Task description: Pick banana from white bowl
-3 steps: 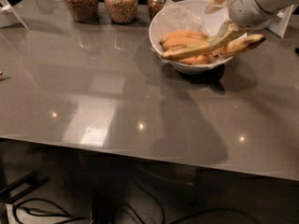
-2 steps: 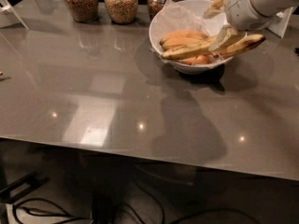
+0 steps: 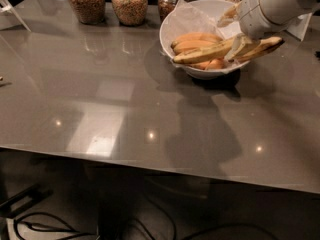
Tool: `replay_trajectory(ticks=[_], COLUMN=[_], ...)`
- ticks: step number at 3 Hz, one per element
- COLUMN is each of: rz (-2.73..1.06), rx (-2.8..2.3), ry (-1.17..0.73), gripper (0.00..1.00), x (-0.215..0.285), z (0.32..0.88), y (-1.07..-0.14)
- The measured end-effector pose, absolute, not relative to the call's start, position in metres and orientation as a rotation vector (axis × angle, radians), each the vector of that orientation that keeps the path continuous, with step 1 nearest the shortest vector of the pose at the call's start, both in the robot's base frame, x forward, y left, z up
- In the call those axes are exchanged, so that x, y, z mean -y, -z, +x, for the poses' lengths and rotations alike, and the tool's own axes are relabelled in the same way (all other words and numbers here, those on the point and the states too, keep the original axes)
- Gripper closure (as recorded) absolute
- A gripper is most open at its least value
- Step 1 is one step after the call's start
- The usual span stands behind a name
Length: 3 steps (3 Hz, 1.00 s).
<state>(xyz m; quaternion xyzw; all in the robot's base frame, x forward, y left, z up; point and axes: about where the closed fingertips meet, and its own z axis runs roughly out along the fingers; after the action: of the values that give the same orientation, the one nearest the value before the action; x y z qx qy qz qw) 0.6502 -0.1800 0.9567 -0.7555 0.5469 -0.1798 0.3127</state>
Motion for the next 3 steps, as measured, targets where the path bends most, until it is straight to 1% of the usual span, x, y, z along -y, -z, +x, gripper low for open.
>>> replay_trajectory(ticks=[2,3], rz=[-2.002,-1.995], rx=[-1.454,-1.461], ry=[0.525,0.525], gripper=[0.42,0.45], x=[0.195,0.195], z=[0.675,0.683], y=[-0.934,-0.925])
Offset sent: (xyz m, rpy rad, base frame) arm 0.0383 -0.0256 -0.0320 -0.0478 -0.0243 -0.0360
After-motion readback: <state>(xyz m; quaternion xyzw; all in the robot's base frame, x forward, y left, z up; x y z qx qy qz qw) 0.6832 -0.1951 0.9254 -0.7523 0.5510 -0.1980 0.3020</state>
